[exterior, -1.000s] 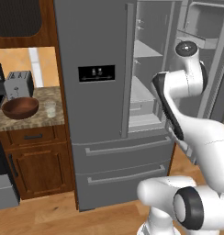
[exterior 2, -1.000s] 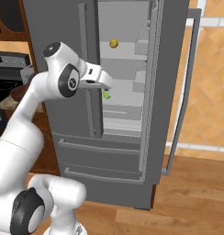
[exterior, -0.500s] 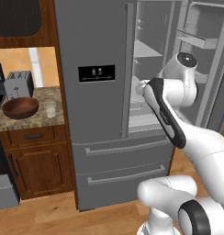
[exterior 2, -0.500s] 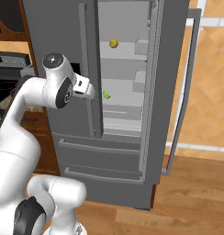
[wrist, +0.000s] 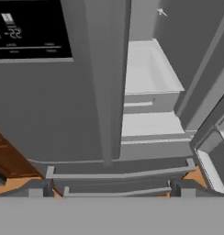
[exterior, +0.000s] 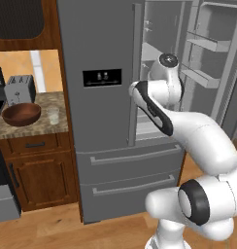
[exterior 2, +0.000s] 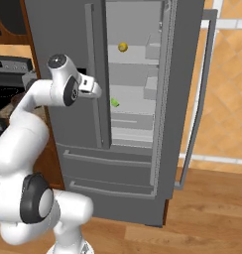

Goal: Grab a lemon wedge from the fridge and one ice cube from the ice bowl, and put them in the glass of lemonade.

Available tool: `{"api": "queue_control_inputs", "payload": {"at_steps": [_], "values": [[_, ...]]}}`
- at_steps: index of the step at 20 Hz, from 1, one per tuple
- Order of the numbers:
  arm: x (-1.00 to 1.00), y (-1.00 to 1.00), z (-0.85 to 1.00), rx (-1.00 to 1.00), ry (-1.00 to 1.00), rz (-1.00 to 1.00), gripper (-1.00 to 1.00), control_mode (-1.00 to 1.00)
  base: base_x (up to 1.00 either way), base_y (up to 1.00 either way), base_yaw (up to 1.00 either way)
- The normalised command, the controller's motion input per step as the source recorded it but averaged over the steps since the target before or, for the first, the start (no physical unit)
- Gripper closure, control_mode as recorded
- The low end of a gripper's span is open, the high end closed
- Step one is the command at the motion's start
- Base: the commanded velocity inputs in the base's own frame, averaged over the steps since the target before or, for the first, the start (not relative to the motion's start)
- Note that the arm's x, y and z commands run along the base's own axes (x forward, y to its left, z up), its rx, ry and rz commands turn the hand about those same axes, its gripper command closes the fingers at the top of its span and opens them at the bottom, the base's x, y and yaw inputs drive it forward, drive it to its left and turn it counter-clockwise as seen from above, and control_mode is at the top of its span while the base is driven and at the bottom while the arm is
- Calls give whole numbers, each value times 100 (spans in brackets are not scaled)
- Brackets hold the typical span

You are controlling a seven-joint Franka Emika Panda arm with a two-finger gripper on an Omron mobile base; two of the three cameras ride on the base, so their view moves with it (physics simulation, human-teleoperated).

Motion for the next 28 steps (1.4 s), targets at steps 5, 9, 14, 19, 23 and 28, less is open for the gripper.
{"api": "queue_control_inputs", "payload": {"at_steps": [5, 9, 14, 19, 23, 28], "values": [[30, 2, 10, 4, -16, 0, -100, -100, 0, 0, 0], [10, 4, 48, 3, -24, 0, -100, -100, 0, 0, 0], [65, 3, -1, 0, -7, 0, -100, -100, 0, 0, 0], [68, 11, -14, 0, 0, 0, -100, -100, 0, 0, 0], [62, 9, -10, 0, 0, 0, -100, -100, 0, 0, 0], [49, 0, 0, -1, 0, 0, -100, -100, 0, 0, 0]]}}
